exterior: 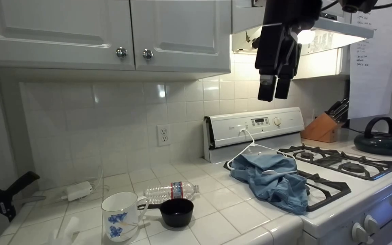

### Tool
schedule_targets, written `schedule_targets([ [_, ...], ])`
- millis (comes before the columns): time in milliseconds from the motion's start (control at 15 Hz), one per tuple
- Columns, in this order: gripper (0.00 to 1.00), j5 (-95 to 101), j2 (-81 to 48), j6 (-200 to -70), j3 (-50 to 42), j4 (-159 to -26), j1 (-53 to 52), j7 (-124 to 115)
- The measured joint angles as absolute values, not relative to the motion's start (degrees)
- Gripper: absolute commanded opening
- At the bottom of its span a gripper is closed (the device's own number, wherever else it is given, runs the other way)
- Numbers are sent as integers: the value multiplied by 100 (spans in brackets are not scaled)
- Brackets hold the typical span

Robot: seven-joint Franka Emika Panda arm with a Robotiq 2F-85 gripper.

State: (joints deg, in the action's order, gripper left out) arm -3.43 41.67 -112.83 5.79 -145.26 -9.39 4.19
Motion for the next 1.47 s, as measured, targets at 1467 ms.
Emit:
schedule_targets([
  [1467,100,-2638,-217,-14862,895,-12926,-2127,2252],
])
